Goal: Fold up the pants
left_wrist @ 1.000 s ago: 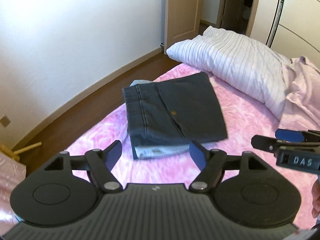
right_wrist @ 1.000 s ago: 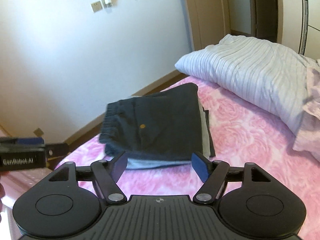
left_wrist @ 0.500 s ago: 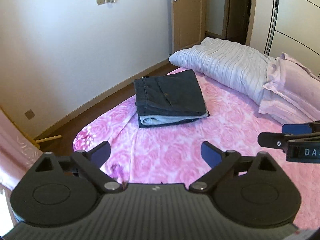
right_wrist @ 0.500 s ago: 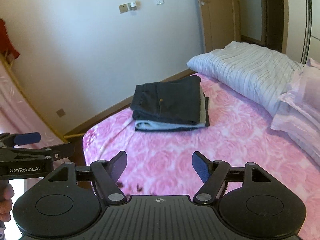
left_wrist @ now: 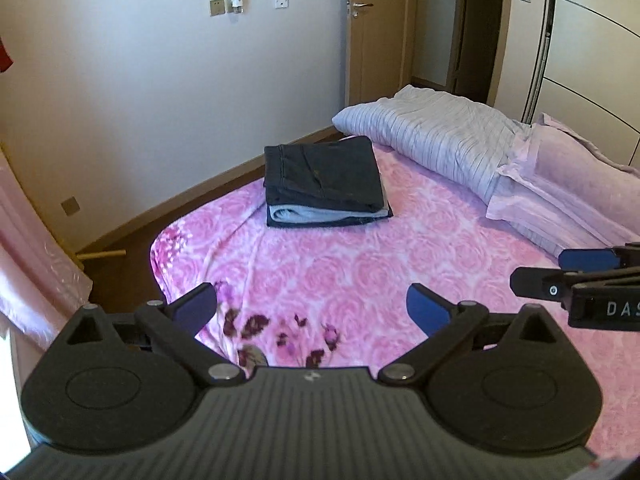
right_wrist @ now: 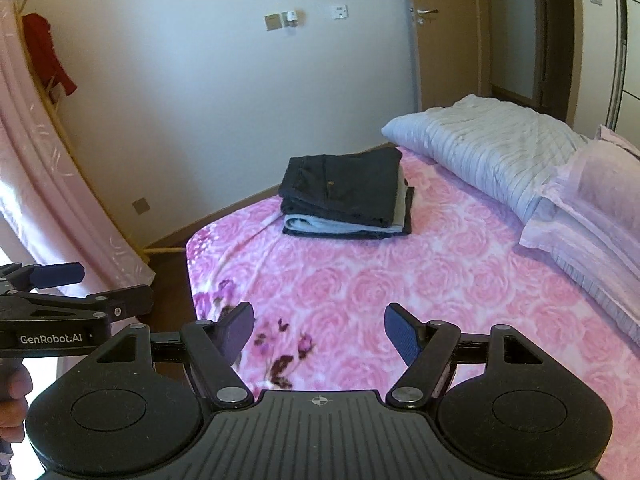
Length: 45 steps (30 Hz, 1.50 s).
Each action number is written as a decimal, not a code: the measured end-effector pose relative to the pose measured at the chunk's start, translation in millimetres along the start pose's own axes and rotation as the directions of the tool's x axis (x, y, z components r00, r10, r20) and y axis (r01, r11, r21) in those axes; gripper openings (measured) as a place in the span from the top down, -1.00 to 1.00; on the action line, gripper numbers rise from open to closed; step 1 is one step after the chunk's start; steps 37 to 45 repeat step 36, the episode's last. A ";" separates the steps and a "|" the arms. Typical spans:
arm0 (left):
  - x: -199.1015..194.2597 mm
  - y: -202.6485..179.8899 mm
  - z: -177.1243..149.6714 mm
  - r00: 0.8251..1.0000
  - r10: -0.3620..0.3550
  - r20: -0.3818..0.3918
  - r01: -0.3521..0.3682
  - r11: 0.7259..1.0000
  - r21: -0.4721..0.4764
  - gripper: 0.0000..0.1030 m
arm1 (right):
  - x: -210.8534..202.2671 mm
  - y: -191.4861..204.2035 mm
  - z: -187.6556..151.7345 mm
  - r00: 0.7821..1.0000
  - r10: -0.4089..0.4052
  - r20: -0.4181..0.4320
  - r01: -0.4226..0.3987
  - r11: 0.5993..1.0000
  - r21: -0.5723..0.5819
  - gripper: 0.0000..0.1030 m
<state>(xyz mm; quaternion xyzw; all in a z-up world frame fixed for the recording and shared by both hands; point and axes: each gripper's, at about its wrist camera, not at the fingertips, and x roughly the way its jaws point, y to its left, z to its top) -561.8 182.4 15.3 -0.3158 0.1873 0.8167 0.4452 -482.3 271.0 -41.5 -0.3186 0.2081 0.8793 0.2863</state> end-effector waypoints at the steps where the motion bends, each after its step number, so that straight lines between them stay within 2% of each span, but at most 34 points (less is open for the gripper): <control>1: -2.9 -0.9 -2.8 1.000 -0.005 -0.002 0.005 1.000 -0.004 -0.94 | -2.1 0.3 -2.6 1.000 0.003 0.000 -0.003 1.000 -0.004 -0.35; 13: -14.7 -11.6 -12.9 1.000 0.021 -0.004 -0.021 1.000 -0.008 -0.95 | -11.6 -0.9 -13.2 0.999 0.035 -0.005 -0.035 0.999 -0.016 -0.35; 45: -11.7 -15.7 -11.4 1.000 0.018 -0.013 -0.018 1.000 0.005 -0.95 | -7.1 -8.6 -14.1 0.999 0.029 -0.019 -0.029 0.999 -0.022 -0.35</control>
